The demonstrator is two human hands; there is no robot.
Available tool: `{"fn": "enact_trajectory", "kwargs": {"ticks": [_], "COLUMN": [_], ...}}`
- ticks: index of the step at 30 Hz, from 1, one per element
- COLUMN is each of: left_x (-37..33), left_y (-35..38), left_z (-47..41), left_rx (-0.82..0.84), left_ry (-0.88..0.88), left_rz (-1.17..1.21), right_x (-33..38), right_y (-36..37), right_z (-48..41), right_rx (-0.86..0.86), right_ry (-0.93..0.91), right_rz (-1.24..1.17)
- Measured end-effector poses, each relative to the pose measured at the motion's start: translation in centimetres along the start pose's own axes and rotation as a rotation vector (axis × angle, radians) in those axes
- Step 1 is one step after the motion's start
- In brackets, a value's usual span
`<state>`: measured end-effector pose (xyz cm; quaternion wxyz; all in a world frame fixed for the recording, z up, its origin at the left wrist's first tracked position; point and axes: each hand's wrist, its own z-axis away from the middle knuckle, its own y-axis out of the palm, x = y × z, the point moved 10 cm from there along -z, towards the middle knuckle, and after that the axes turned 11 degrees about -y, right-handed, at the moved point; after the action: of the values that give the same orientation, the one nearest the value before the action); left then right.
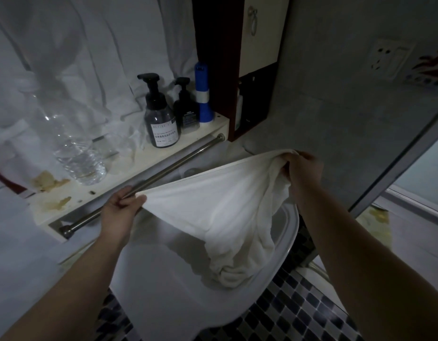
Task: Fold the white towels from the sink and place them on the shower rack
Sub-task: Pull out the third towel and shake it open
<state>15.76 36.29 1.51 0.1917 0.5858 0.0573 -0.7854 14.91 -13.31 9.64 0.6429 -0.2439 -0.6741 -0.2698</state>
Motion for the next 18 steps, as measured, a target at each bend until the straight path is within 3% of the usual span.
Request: {"fn": "enact_trajectory", "kwargs": {"ticks": [4,14,18], "left_x": [0.1,-0.1,-0.2], "left_y": [1.1,2.1,2.7], "left_z": [0.5,1.5,1.5], "left_rx": [0.042,0.154,0.133], "left_ry": [0.015,-0.035,-0.087], "left_rz": [-0.258,-0.157,-0.033], "right_x": [-0.2,-0.4,-1.4], "right_y": [0.0,-1.0,0.6], "right_z": [-0.4,-1.2,-1.8], "right_rx": [-0.012,-0.050,0.040], "right_ry": [0.019,0.073,0.138], "right_rz": [-0.038,-0.015,0.015]}}
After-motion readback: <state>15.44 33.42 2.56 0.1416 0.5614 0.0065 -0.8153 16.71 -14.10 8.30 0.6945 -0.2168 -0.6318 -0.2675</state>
